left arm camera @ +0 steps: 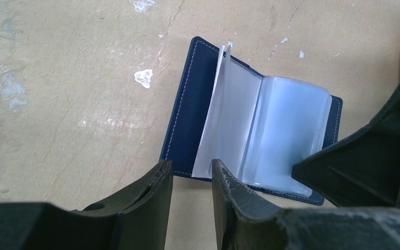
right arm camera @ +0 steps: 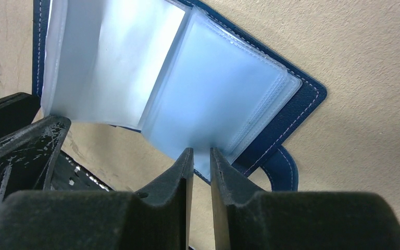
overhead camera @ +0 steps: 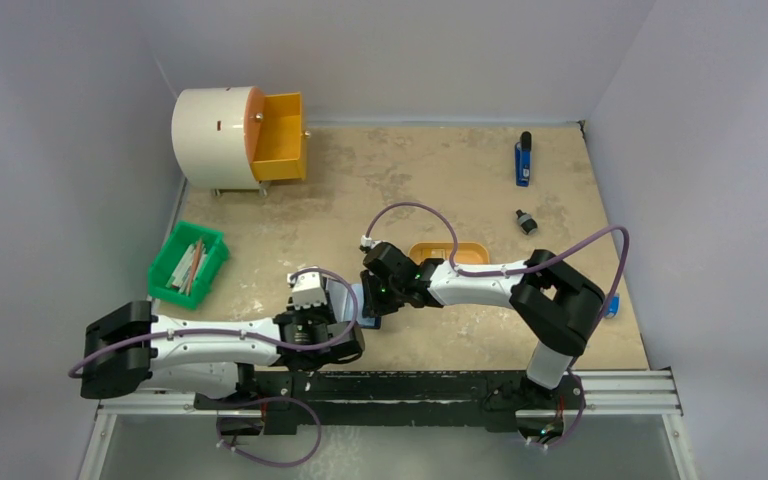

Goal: Put the credit cards into the card holder
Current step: Open the card holder at the center of the board.

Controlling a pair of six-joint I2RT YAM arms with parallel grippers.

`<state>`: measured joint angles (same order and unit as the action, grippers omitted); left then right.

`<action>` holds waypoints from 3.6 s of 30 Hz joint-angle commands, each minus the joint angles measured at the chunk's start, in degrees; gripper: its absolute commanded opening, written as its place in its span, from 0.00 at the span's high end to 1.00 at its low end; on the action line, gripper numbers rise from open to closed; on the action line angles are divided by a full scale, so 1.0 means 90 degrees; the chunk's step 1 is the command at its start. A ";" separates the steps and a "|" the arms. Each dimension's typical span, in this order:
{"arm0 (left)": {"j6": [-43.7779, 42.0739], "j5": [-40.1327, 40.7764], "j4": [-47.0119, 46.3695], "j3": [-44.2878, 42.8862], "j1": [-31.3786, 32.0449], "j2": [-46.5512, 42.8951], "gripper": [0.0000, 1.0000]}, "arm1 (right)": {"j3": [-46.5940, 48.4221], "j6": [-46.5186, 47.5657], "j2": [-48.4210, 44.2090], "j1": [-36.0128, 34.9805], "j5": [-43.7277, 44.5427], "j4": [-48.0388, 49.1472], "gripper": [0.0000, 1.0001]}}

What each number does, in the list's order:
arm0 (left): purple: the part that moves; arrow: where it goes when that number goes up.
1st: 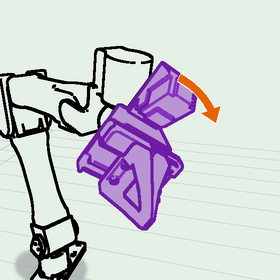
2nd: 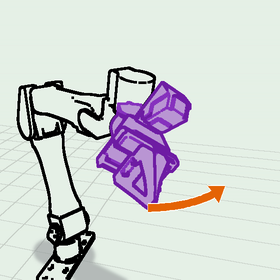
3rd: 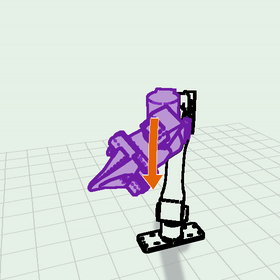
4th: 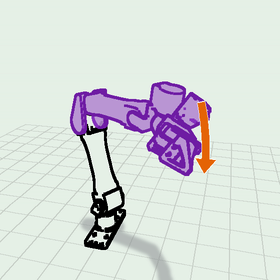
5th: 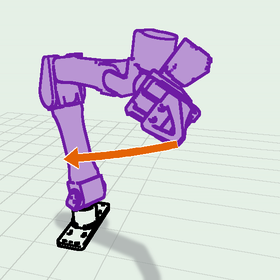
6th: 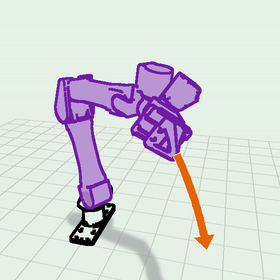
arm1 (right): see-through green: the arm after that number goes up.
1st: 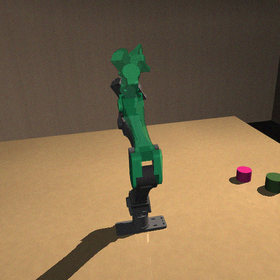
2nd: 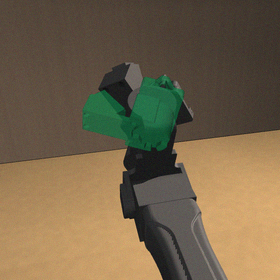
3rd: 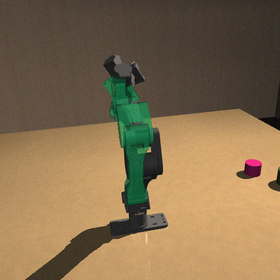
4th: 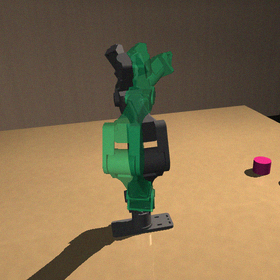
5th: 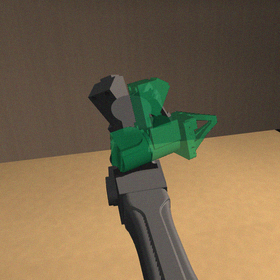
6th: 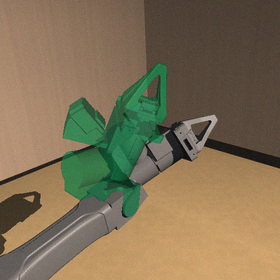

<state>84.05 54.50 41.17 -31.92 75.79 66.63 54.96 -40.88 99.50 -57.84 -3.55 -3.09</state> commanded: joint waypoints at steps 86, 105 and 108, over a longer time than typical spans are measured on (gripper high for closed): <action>-0.1289 -0.2403 -0.3219 0.0645 -0.1927 -0.0572 0.87 | 0.0127 0.0068 0.0187 -0.0022 0.0229 -0.0270 0.79; -0.1789 -0.2022 -0.2883 0.0848 -0.1924 -0.1666 0.56 | 0.0353 -0.0151 -0.0088 0.0060 0.0385 -0.0150 0.72; -0.1753 -0.1881 -0.2645 0.0870 -0.1926 -0.2044 0.56 | 0.0543 -0.0129 -0.0022 0.0062 0.0473 -0.0206 0.71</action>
<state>69.14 34.70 16.84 -24.36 58.61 52.60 56.38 -42.22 100.20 -57.67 -2.04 -3.33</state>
